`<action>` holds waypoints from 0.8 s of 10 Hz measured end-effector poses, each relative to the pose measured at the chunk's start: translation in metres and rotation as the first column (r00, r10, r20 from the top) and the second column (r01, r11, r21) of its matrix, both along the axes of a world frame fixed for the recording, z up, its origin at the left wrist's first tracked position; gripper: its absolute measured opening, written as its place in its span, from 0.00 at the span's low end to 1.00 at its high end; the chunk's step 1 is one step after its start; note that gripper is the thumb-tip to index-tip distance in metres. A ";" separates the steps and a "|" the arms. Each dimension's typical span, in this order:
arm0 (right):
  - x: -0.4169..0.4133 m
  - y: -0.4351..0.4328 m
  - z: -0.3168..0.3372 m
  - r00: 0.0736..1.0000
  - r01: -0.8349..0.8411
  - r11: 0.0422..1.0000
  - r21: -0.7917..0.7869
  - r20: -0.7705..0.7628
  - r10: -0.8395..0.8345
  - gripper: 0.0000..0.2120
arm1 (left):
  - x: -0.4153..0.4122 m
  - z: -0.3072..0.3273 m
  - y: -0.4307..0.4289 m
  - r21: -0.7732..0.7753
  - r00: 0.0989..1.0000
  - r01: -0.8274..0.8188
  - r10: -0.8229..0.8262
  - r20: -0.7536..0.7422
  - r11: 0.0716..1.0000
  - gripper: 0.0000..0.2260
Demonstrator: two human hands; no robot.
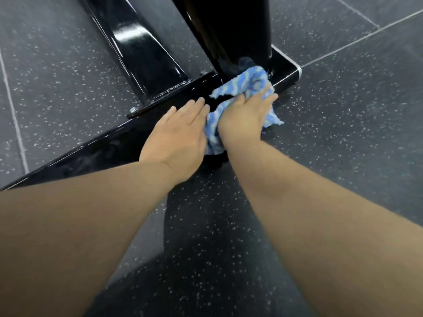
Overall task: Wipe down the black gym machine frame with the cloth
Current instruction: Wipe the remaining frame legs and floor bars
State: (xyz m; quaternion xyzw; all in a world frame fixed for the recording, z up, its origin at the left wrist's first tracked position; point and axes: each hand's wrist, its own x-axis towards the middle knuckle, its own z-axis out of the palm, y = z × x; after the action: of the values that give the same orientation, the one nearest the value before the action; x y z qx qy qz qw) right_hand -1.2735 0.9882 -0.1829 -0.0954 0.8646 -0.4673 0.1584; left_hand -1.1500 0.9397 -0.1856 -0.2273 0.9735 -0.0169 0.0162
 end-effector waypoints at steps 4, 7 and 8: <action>-0.095 -0.002 0.004 0.987 -0.105 0.951 0.291 -0.087 0.135 0.28 | -0.003 0.016 0.007 0.312 0.952 -0.129 0.206 -0.227 0.941 0.20; -0.101 0.012 -0.005 0.906 -0.233 0.875 0.425 -0.233 0.354 0.24 | -0.067 0.018 0.000 0.254 0.836 -0.418 0.478 -0.270 0.872 0.17; -0.141 0.004 0.008 0.911 -0.264 0.842 0.471 -0.164 0.378 0.23 | -0.068 0.011 -0.001 0.295 0.836 -0.375 0.458 -0.302 0.879 0.18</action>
State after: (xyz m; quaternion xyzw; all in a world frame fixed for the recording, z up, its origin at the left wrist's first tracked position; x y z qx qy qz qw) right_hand -1.4141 0.9925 -0.1754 -0.2599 0.9316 -0.2110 0.1418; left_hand -1.2181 0.9385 -0.1742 -0.4306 0.8815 0.1391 -0.1349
